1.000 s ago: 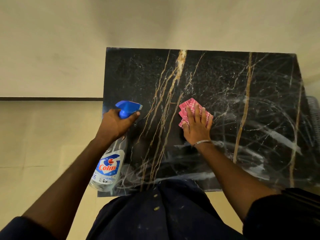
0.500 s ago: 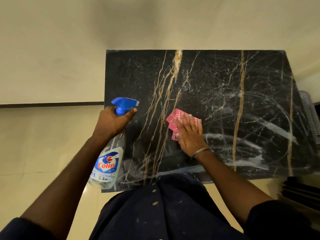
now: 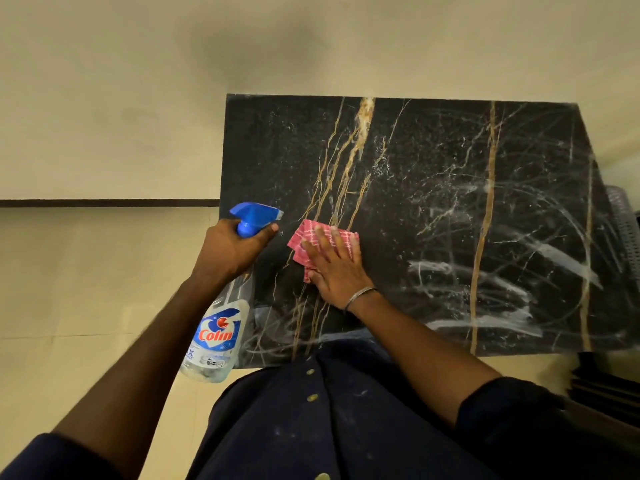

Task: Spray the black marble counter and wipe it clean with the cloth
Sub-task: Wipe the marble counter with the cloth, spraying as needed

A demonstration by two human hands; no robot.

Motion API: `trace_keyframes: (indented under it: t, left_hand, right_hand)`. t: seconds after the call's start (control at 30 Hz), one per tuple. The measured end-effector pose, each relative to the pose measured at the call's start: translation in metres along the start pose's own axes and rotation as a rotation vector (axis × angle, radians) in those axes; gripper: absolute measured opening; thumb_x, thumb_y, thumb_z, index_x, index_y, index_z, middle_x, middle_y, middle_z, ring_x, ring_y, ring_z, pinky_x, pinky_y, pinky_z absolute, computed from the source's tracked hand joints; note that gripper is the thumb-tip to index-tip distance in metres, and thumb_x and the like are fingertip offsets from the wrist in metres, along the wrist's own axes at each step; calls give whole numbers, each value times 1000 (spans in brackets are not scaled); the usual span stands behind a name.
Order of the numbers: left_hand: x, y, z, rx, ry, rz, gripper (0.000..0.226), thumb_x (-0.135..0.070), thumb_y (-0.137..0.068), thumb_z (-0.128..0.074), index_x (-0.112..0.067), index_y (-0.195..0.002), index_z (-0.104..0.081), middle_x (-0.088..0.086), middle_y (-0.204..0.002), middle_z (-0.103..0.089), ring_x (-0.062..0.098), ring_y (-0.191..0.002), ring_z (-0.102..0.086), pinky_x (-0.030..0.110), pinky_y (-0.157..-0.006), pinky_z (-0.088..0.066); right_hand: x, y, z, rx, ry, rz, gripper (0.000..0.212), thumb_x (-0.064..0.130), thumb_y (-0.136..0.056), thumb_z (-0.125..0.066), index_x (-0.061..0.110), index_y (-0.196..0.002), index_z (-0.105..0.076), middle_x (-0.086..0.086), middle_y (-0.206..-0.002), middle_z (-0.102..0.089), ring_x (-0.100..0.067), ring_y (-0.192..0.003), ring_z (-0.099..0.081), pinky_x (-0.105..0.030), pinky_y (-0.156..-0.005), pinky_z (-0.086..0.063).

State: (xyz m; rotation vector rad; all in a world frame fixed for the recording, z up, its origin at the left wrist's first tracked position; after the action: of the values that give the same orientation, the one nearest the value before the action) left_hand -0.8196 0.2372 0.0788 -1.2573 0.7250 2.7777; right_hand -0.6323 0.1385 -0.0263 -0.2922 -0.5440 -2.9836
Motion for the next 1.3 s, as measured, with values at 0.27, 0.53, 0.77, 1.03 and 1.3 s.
trace_keyframes:
  t: [0.27,0.53,0.77,1.03,1.3]
  left_hand:
    - [24,11,11,-16,36,39,50,-50,-85,-63,-8,-113,-62,8,-92,-70,21,-75,-67,33,-73,-56]
    - [20,24,7,-54,44,77,37,-40,-88,-65,-11,-110,-57,0,-79,-62,14,-71,-62,19,-60,-45]
    - [11,23,13,-92,25,97,36,-36,-86,-68,-8,-108,-59,8,-82,-65,21,-73,-65,22,-61,-47]
    - [7,21,17,-85,19,109,40,-36,-86,-67,-6,-111,-58,10,-87,-65,23,-77,-64,26,-68,-48]
    - [4,29,12,-82,29,119,32,-34,-86,-68,-11,-105,-57,6,-80,-63,19,-71,-63,21,-61,-46]
  right_hand:
    - [-62,35,-3,-95,49,1,65,47,-97,-30,31,-158,-15,-4,-166,-6,-31,-153,-2,-65,-117,-8]
    - [0,-3,-4,-20,86,72,66,48,-97,-22,30,-158,-6,-8,-166,4,-36,-151,9,-69,-115,3]
    - [4,-3,3,-12,119,264,63,48,-100,-29,35,-157,-3,-3,-166,3,-29,-152,6,-61,-119,4]
    - [-49,26,2,-53,141,200,66,49,-96,-30,33,-158,-13,-4,-167,-4,-31,-153,-3,-63,-118,-5]
    - [20,-17,1,15,134,239,64,47,-98,-31,33,-157,-9,-7,-166,2,-36,-152,3,-65,-114,8]
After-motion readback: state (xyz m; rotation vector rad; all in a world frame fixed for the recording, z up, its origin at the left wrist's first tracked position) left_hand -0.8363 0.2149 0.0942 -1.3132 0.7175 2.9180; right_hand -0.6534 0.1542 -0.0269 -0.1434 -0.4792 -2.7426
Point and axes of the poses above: each hand's wrist, its own y-axis away from the middle knuckle, its own z-axis out of the back of the hand, x = y × z, the point moved 4 cm from there along -y, towards the middle knuckle
